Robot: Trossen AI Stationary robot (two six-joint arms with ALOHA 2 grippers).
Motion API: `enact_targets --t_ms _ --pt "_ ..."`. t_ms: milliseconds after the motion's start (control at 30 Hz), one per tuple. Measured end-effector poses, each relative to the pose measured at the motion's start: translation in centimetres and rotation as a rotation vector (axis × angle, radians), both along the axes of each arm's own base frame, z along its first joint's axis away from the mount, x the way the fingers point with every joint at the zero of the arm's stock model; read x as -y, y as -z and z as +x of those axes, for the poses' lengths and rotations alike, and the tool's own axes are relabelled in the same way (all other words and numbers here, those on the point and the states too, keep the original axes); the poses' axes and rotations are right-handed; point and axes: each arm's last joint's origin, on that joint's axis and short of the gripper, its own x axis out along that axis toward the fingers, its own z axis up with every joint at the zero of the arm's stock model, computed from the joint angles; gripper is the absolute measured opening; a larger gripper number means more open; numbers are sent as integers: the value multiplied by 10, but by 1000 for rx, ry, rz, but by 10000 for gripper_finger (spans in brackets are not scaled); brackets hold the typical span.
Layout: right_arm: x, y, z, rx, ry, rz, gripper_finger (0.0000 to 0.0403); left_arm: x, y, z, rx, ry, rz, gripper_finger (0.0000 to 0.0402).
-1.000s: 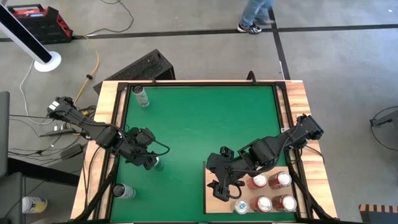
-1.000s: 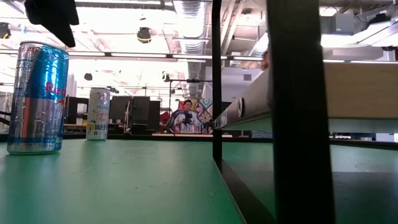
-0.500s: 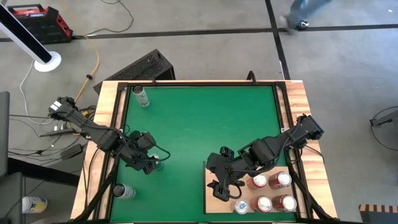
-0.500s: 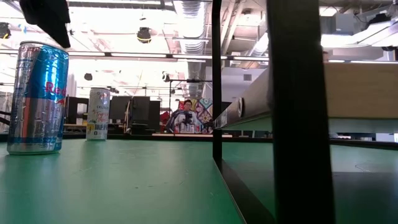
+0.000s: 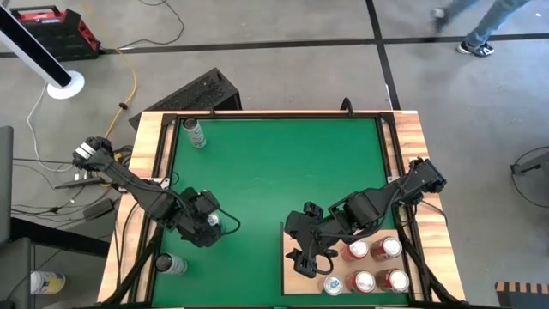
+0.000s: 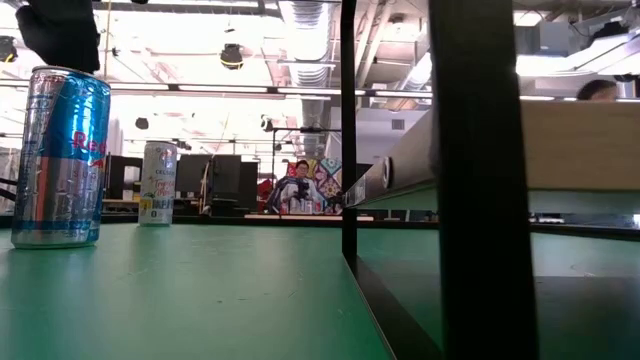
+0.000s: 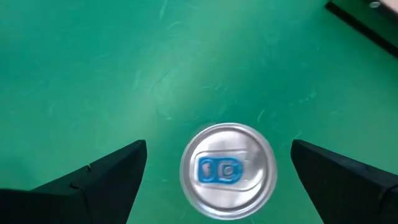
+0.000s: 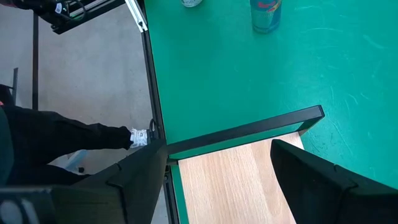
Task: Place canned beverage on shelf
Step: Put the blue soda can on the shelf aligned with the other blue soda can
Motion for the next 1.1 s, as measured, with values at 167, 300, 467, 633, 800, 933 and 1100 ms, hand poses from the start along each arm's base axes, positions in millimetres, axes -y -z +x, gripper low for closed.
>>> enact_targets --t_ms 167,300,467,633,800,933,1100 --pt "-1 0 0 -1 -1 0 312 0 2 -4 -35 -44 -12 385" --pt "-1 0 0 -1 -2 0 312 0 2 -6 -56 -95 -59 385" --pt "-1 0 0 0 -6 -3 312 0 2 -6 -62 -144 -95 385" --pt "0 0 0 4 -22 -18 312 0 3 -5 -43 -175 -87 385" --pt "2 0 1 5 -20 -22 312 4 5 3 2 -188 -115 385" --pt "3 0 1 4 -31 -33 312 7 13 7 -35 -179 -91 385" --pt "2 1 1 1 -35 -36 312 9 21 12 -66 -181 -66 385"
